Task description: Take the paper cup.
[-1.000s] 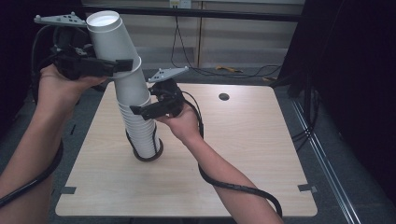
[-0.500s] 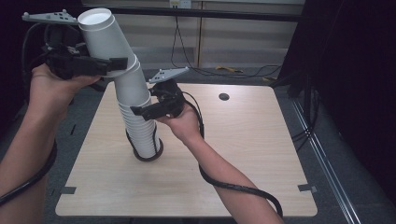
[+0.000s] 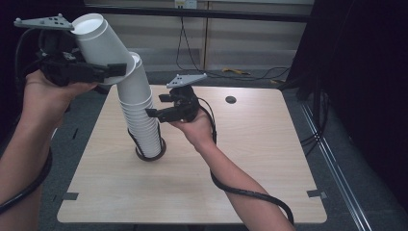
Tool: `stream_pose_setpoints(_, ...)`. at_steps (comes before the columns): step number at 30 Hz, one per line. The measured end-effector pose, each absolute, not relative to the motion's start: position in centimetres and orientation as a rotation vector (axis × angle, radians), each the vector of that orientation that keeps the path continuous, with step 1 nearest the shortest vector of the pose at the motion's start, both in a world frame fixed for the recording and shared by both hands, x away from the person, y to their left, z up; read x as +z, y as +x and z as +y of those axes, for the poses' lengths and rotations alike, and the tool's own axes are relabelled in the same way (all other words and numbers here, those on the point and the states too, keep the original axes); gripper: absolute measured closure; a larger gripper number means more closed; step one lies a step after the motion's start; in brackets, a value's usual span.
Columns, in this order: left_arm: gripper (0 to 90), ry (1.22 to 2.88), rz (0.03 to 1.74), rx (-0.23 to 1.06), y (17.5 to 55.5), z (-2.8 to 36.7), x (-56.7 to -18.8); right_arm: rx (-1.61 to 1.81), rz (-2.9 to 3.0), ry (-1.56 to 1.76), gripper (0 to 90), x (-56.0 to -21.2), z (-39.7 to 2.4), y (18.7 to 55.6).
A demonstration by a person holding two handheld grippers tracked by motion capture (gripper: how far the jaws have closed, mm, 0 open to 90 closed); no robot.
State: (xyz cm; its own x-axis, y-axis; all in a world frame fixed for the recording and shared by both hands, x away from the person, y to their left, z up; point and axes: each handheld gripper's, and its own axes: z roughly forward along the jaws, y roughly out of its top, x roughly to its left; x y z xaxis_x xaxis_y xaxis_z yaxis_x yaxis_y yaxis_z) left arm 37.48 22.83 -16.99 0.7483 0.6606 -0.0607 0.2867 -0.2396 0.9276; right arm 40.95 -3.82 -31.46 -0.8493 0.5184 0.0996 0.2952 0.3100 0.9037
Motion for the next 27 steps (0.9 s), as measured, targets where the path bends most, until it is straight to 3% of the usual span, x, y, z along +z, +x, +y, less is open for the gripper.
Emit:
stream_pose_setpoints(8,16.1,1.839,0.754,0.447,36.4,24.5,-16.6,1.517,2.391,0.738,15.9,-31.9,-4.0,40.4)
stream_pose_setpoints(27,16.3,1.89,0.762,0.425,34.4,26.2,-19.1,1.476,2.413,0.733,14.0,-33.0,-7.2,39.5)
